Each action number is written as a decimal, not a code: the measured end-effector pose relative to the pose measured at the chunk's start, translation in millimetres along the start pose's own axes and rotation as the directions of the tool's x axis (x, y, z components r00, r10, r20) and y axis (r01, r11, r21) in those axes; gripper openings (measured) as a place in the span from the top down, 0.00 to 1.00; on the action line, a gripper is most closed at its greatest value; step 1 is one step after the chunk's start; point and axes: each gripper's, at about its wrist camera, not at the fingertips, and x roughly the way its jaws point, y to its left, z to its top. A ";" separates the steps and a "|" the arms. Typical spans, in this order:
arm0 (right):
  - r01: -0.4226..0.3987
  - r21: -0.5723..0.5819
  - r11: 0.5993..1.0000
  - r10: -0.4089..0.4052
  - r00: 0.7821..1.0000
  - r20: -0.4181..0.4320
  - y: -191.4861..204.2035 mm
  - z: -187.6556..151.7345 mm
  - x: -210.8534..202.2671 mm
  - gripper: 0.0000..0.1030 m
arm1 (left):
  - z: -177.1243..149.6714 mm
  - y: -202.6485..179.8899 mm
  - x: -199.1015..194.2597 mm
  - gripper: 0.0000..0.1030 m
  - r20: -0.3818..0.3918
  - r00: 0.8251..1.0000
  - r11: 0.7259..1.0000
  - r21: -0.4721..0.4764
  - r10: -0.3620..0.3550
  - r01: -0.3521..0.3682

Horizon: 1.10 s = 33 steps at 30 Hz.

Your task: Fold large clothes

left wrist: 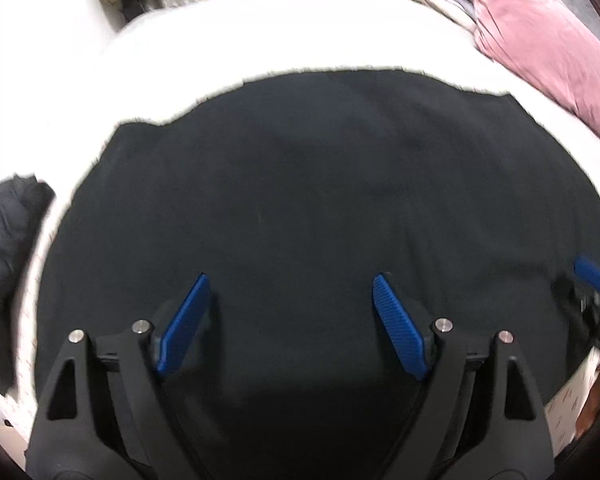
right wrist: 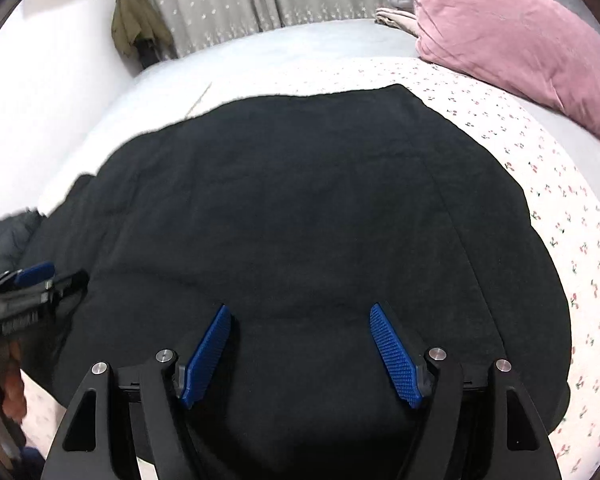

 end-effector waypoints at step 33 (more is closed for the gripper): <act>-0.092 0.094 0.991 0.092 0.996 0.010 -15.8 -2.2 -2.1 0.24 | 54.2 -0.1 2.0 0.16 -0.019 0.996 0.993 -0.079 -0.090 0.088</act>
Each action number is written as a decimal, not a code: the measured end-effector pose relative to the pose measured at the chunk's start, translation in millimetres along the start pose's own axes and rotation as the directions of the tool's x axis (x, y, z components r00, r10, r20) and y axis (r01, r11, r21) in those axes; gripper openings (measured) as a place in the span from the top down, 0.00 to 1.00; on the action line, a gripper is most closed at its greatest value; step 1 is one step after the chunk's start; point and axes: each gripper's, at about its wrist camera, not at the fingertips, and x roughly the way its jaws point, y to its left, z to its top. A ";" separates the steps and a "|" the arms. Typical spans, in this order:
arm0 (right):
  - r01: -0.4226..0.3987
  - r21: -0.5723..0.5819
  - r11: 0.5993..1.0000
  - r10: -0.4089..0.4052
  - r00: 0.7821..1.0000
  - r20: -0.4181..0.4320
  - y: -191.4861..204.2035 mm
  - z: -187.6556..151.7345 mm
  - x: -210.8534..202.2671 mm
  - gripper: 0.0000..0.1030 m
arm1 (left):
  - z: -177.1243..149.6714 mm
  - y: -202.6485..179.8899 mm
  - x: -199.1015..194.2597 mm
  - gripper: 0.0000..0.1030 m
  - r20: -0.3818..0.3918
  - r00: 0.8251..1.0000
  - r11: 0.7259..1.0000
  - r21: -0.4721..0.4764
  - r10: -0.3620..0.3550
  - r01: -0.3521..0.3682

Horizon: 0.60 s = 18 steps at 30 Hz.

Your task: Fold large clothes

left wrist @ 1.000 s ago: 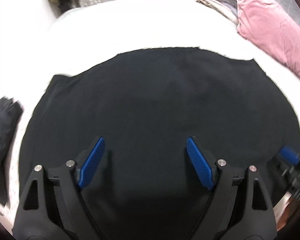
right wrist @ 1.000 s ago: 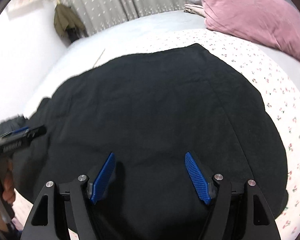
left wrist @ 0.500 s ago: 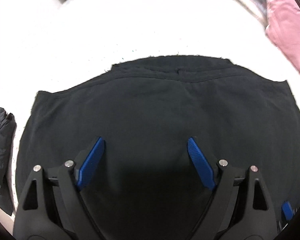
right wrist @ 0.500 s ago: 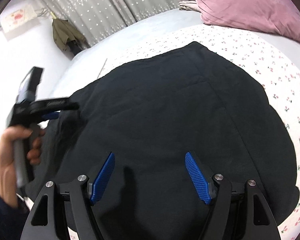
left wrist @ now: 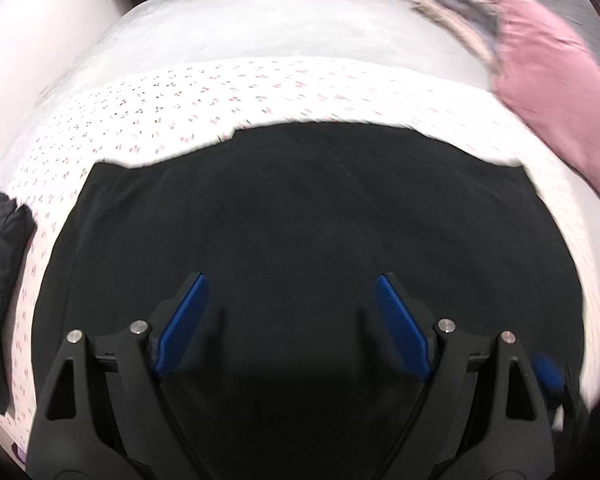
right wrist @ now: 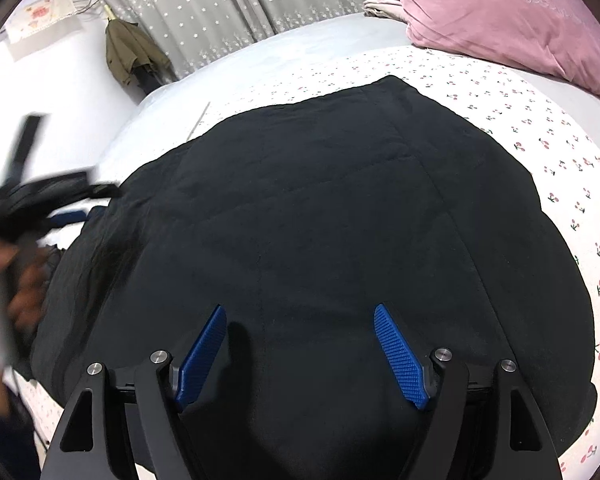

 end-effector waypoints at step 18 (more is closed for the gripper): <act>0.079 -0.012 0.997 -0.077 0.990 0.115 -4.7 -10.6 -31.5 0.21 | -121.1 -13.1 8.0 0.03 0.069 0.997 0.997 0.059 0.036 -0.040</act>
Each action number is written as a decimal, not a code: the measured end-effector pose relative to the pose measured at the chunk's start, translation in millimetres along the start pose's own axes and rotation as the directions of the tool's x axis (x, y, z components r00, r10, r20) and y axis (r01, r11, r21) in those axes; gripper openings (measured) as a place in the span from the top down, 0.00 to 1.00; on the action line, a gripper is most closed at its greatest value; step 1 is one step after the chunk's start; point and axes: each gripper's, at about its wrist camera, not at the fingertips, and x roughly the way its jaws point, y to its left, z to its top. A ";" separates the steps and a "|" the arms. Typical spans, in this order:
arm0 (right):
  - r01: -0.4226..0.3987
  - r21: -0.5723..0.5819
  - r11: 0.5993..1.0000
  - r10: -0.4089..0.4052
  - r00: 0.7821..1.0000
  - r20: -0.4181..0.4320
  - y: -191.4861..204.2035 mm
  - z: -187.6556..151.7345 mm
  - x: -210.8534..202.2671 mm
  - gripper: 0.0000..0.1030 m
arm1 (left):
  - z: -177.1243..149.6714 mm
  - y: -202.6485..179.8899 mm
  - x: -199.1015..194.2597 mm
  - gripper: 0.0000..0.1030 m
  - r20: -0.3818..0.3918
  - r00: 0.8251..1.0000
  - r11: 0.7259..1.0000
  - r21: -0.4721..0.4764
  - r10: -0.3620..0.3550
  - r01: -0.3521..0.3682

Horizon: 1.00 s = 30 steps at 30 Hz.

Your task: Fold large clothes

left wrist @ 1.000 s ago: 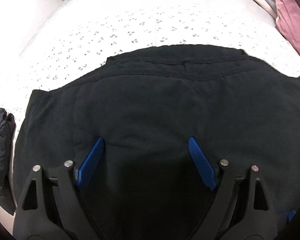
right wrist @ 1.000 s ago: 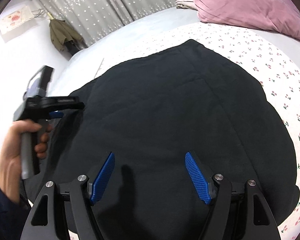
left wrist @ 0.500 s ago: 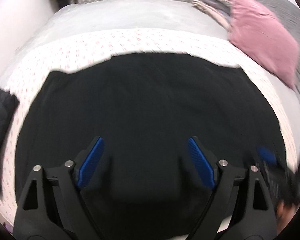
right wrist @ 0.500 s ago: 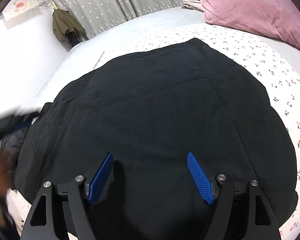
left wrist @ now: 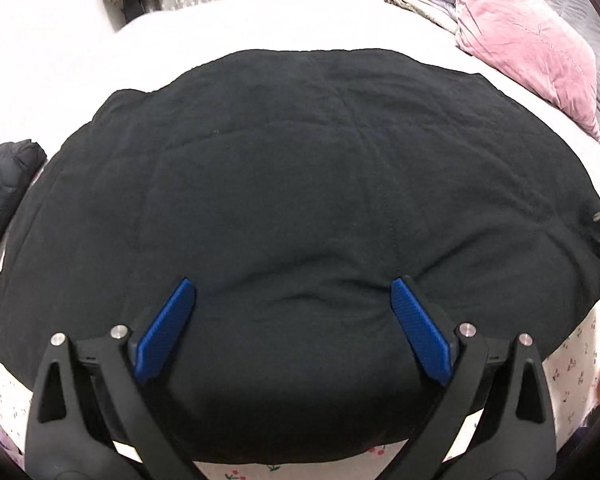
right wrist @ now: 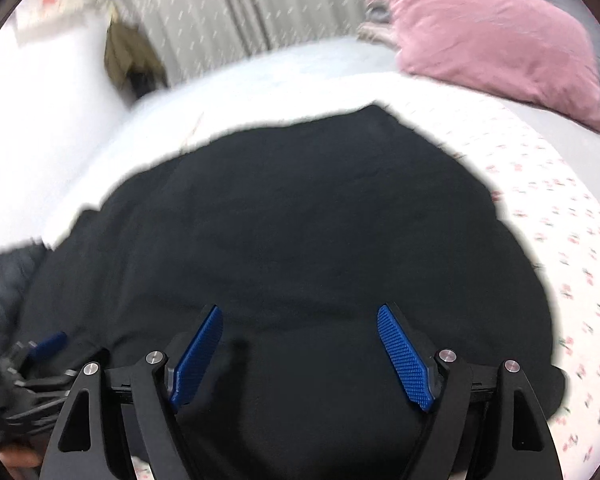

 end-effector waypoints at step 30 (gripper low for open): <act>-0.181 0.609 0.772 0.172 0.982 0.075 -99.2 -51.1 -4.5 0.17 | -7.2 7.3 -7.1 0.03 0.027 0.999 0.999 -0.007 -0.035 0.036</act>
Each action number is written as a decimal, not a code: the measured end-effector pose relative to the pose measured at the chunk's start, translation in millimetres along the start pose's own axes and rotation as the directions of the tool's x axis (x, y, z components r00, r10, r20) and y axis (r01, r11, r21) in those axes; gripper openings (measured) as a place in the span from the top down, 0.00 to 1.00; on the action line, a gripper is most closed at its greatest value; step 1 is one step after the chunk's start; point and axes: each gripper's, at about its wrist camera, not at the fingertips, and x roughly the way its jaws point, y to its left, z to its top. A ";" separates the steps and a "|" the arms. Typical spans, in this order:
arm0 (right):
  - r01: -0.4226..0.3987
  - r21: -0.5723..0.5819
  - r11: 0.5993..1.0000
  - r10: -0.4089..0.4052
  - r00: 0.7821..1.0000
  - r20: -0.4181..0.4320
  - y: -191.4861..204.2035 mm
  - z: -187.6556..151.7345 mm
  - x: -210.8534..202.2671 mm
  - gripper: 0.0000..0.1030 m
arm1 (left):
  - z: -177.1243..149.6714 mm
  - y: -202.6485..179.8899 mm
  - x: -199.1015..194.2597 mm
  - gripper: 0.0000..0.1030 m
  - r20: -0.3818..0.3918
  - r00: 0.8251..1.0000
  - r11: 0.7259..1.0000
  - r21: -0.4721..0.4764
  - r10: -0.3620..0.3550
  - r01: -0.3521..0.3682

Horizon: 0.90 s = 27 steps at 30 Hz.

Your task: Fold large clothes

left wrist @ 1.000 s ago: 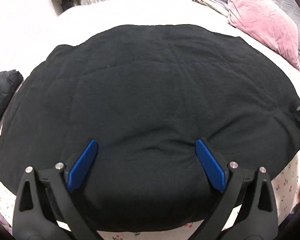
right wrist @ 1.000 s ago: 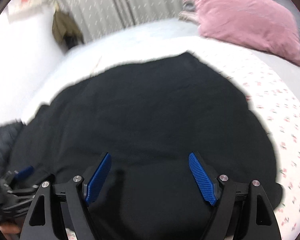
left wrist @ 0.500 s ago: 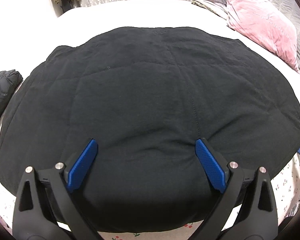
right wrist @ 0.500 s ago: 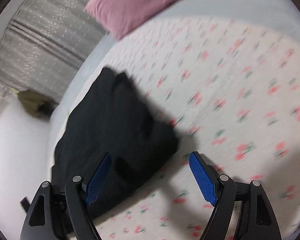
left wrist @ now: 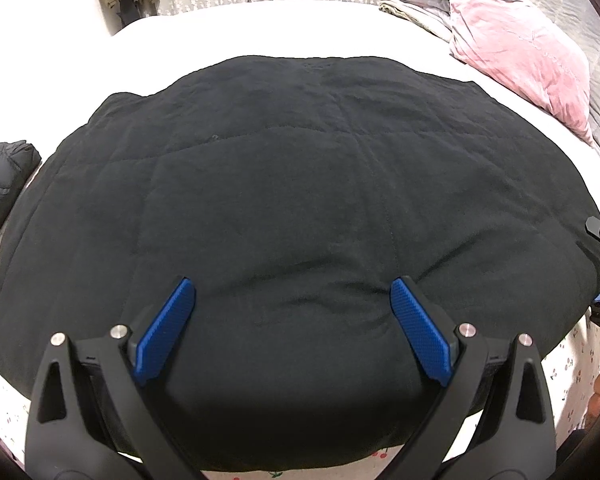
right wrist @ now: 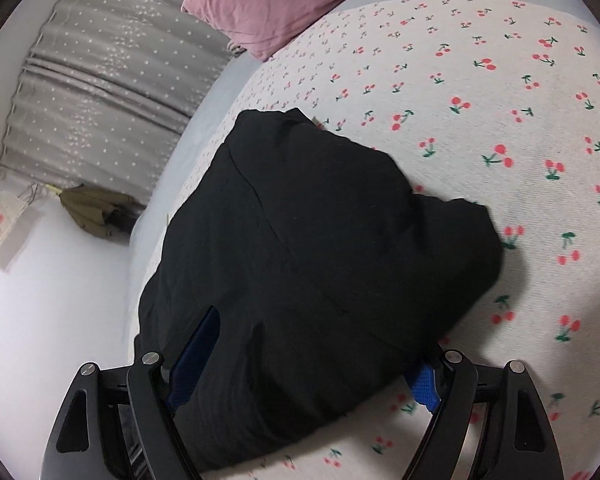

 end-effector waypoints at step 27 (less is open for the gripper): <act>0.035 -0.346 0.938 0.042 0.976 0.212 83.2 -38.9 -21.5 0.76 | -27.6 -8.2 -31.2 0.05 0.091 0.995 0.985 0.163 0.044 -0.058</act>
